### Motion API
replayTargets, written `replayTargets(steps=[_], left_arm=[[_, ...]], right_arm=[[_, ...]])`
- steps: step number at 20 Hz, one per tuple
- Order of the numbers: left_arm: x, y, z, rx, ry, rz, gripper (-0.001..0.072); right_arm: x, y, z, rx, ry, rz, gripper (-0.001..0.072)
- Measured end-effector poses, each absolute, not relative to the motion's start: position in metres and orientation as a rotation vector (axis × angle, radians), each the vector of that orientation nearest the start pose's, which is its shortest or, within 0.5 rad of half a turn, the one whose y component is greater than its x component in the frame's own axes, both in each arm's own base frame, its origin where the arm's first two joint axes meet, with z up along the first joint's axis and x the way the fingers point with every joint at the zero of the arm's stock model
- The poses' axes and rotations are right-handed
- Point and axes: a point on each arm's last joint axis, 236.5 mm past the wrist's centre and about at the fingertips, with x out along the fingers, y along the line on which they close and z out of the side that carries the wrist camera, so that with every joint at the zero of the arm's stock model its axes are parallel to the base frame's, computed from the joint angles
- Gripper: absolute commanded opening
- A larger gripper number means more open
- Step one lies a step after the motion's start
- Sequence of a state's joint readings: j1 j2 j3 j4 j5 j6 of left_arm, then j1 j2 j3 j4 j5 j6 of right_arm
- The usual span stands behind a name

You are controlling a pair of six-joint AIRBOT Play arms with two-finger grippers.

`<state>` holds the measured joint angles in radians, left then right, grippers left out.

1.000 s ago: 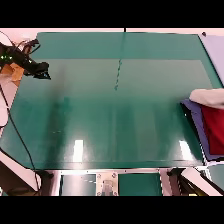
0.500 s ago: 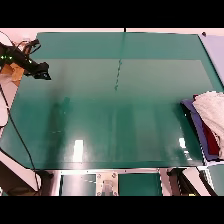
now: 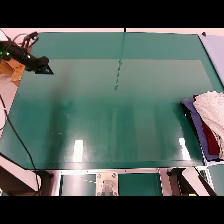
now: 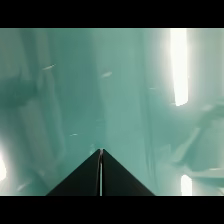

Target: Fold the shirts.

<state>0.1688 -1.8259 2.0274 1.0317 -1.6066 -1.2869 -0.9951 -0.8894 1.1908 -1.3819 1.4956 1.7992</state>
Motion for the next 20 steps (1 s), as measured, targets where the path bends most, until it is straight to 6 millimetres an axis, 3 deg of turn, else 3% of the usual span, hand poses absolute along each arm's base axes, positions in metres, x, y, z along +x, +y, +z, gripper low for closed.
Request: replayTargets(steps=[3,5,7,9,11,15,20], left_arm=[[0.473,-0.069,0.1,-0.208,1.231,-0.558,0.0014],[0.45,-0.096,0.105,-0.191,1.245,-0.6,0.0014],[0.423,-0.123,0.1,-0.171,1.273,-0.631,0.0015],[0.392,-0.148,0.091,-0.152,1.305,-0.663,0.0015],[0.371,-0.163,0.08,-0.146,1.327,-0.675,0.0015],[0.356,-0.173,0.069,-0.134,1.335,-0.667,0.0016],[0.358,-0.178,0.067,-0.14,1.309,-0.658,0.0016]], right_arm=[[0.266,-0.156,0.147,0.775,0.911,-0.544,0.0008],[0.299,-0.092,0.135,0.672,0.975,-0.336,0.0008],[0.312,-0.022,0.107,0.567,1.066,-0.145,0.0008],[0.312,0.039,0.077,0.457,1.136,0.009,0.0007],[0.308,0.08,0.053,0.365,1.175,0.115,0.0008],[0.308,0.115,0.031,0.266,1.19,0.21,0.0008],[0.308,0.125,0.024,0.236,1.189,0.239,0.0008]])
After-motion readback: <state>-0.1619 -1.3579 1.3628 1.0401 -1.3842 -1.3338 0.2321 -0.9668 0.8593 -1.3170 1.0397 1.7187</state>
